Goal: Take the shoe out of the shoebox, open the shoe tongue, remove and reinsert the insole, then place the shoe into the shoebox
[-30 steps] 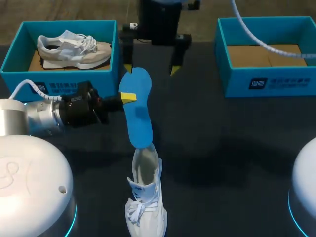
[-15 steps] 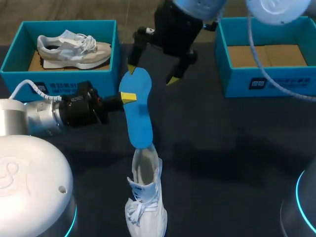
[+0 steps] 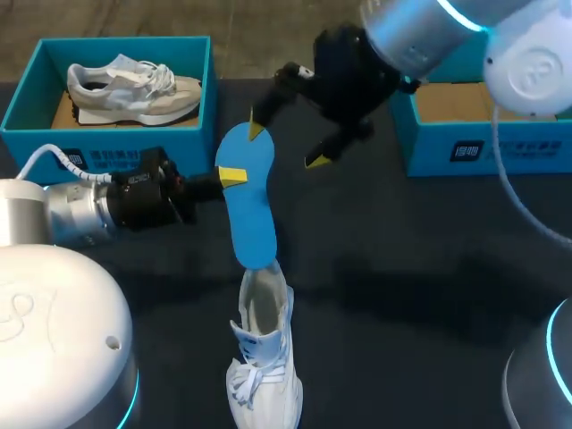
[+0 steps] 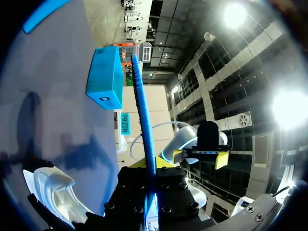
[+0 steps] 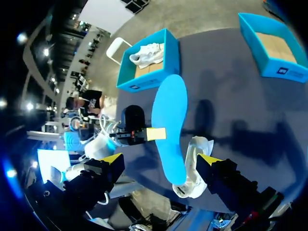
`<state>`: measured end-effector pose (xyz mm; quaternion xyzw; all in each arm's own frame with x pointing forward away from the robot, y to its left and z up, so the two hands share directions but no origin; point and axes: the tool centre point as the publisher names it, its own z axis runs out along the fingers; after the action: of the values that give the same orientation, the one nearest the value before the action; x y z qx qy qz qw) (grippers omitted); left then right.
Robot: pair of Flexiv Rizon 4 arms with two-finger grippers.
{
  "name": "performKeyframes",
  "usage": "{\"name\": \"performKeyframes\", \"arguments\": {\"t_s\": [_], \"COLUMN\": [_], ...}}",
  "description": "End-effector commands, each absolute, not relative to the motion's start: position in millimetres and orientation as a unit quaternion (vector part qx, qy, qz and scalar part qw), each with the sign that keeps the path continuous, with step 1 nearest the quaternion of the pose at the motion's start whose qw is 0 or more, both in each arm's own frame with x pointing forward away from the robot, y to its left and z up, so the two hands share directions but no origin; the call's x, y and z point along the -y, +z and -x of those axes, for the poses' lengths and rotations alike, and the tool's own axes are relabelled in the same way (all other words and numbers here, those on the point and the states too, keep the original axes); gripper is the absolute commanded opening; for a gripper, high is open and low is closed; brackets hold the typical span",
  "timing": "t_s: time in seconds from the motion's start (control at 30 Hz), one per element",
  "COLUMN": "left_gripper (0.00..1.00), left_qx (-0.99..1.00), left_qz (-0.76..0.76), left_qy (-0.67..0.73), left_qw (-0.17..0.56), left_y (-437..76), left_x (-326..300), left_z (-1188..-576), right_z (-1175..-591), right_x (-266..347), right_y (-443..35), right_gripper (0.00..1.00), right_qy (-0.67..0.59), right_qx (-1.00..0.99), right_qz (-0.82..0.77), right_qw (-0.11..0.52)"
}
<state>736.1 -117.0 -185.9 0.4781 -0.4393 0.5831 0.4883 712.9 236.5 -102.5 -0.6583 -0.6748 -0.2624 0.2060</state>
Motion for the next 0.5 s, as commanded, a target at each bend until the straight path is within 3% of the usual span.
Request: {"name": "performKeyframes", "arguments": {"t_s": [0.03, 0.5], "left_gripper": [0.00, 0.00], "left_qx": [0.440, 0.440], "left_qz": [-0.480, -0.480], "left_qy": [0.582, 0.582], "left_qw": [0.487, 0.487], "left_y": [-184, -184], "left_x": [117, 117], "left_z": [-735, -735], "right_z": [-712, -714], "right_x": [-233, -227], "right_y": [-111, -123], "right_gripper": [1.00, 1.00], "right_qy": [-0.438, -0.478], "right_qx": [0.592, 0.563], "right_qz": [0.558, 0.530], "right_qw": [0.382, 0.416]}}
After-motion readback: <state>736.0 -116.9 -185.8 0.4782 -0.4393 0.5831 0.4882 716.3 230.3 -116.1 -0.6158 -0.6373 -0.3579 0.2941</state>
